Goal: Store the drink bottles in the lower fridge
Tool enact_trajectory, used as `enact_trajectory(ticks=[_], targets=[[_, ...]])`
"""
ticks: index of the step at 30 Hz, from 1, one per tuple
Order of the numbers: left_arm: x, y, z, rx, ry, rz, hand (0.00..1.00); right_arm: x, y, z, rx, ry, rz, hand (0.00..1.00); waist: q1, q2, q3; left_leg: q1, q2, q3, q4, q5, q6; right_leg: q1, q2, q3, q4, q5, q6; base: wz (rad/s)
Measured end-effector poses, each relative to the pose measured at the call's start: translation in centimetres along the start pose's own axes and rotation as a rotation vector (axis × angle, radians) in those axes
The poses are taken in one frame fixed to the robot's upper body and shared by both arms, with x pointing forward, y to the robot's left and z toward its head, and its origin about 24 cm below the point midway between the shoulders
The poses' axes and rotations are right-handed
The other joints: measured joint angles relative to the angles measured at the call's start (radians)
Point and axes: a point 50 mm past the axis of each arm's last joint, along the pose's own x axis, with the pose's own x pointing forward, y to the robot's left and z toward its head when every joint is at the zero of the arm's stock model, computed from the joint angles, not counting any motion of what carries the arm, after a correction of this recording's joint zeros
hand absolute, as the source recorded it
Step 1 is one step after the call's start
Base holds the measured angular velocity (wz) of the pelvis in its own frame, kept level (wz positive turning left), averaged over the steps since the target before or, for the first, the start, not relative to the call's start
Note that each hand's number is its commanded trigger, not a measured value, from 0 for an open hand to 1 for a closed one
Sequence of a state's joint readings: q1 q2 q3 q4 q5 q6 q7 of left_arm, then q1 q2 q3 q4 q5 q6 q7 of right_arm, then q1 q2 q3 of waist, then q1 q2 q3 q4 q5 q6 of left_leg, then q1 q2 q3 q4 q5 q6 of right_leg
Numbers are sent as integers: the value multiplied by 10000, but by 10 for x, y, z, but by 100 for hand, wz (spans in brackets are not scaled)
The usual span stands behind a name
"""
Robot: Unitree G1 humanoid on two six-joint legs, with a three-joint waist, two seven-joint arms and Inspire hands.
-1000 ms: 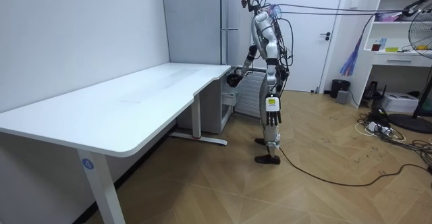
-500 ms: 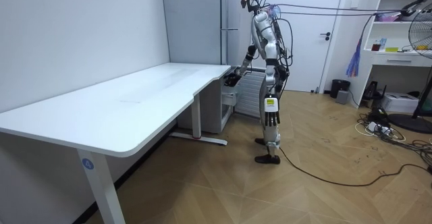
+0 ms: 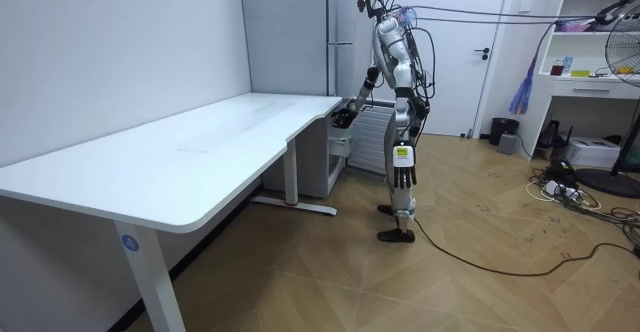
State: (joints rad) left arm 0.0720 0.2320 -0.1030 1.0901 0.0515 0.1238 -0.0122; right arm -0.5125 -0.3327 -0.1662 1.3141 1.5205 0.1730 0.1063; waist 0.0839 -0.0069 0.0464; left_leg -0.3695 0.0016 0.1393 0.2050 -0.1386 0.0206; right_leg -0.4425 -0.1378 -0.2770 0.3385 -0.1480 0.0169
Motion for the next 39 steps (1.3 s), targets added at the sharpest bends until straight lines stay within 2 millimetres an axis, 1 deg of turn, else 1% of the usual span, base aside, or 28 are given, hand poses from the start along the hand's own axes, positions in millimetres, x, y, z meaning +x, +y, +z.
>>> enact_trajectory(ticks=[1,3,5,7,9,16,25,31,34,35,36,39], targets=[[0,0,0,0,0,1,0,0,0,1,80,-30,-18,0,5,-1,1,-1,-4,24,0,1,3,-33,-19,4,68,-1,2,0],[0,1,0,0,9,18,0,0,0,2,226,-102,-90,0,5,-8,2,-7,-37,236,2,26,45,-65,-106,4,140,-15,24,0],[0,1,0,2,9,22,0,0,2,6,204,-173,-146,0,2,-8,0,-18,-109,277,3,49,81,-152,-208,23,271,-44,72,0],[0,2,0,11,13,72,0,0,3,7,211,-197,-223,0,-4,-8,0,-19,-154,313,4,67,111,-165,-270,19,297,-48,78,0],[0,4,-1,26,8,139,0,0,3,9,320,-257,-349,0,-4,-8,0,-16,-170,508,12,88,147,-181,-325,24,371,-49,81,5],[0,5,0,18,33,200,0,0,5,10,610,-297,-654,0,47,2,-9,-51,-184,504,148,106,177,-181,-315,202,400,-83,135,1],[0,5,0,26,84,258,0,0,3,10,738,-293,-1125,0,4,24,-23,-152,-141,510,377,106,177,-165,-290,143,441,-68,111,0],[0,6,-1,27,217,412,0,-1,1,14,1113,-436,-1502,0,-46,23,-28,-240,-138,514,639,105,178,-199,-321,158,608,-59,90,0],[0,6,-2,27,312,460,0,-2,0,16,1327,-474,-1728,0,-108,-18,-77,-292,-146,522,718,105,180,-248,-327,232,660,-54,75,0],[0,6,-3,31,339,523,0,-2,-1,17,1532,-512,-1786,0,-110,-62,-117,-325,-148,525,730,116,198,-330,-343,264,743,-56,69,0],[0,6,-3,34,344,558,0,-2,-1,18,1653,-570,-1861,0,-160,-73,-132,-372,-147,525,817,117,201,-342,-351,269,770,-59,65,0],[0,6,-3,42,357,617,0,-2,-2,20,1907,-676,-2080,0,-260,-77,-139,-393,-144,524,932,116,203,-334,-340,266,763,-46,45,0]])
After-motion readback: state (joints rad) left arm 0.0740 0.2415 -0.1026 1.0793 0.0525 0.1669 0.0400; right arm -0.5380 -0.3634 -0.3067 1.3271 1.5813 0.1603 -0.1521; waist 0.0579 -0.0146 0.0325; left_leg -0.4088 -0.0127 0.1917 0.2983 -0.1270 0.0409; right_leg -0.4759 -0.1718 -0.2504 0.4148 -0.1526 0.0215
